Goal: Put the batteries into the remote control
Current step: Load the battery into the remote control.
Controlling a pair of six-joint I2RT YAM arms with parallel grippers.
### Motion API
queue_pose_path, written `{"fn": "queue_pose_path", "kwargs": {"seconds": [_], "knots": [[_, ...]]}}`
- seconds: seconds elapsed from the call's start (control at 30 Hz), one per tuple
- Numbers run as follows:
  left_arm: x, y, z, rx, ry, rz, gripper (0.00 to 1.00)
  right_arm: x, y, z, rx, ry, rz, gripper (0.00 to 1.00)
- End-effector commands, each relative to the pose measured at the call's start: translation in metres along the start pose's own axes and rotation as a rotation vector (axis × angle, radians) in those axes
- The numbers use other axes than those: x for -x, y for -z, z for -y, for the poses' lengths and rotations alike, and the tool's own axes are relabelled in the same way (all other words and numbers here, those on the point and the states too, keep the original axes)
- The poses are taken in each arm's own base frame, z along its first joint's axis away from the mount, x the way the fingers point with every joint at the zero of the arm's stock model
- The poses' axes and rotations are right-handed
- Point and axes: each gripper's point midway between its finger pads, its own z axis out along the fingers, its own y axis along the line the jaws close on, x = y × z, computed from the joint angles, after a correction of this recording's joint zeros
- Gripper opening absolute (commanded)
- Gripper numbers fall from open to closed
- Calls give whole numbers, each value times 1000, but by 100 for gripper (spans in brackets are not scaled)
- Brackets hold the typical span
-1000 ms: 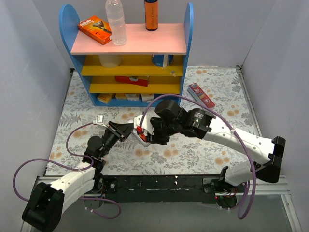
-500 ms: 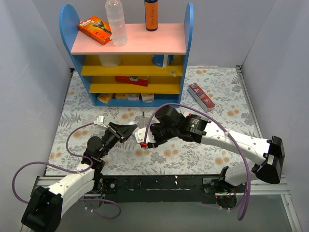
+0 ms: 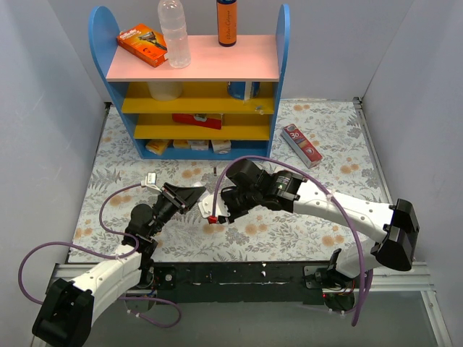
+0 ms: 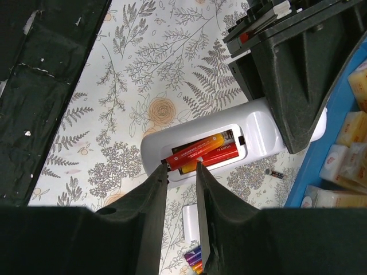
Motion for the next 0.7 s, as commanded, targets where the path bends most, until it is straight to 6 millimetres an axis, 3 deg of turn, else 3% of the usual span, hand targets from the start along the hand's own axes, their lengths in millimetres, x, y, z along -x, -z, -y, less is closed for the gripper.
{"fn": "queue_pose_path", "kwargs": {"seconds": [0.0,0.37,0.67], "knots": [[-7,7,-6,19,169,-15,0,16,5,8,-3,24,46,33],[-6,8,-2,4,167,-14,0,16,-1,10,-2,9,51,32],[-7,8,-1,-1,166,-17,0,18,-5,12,-4,-26,65,21]]}}
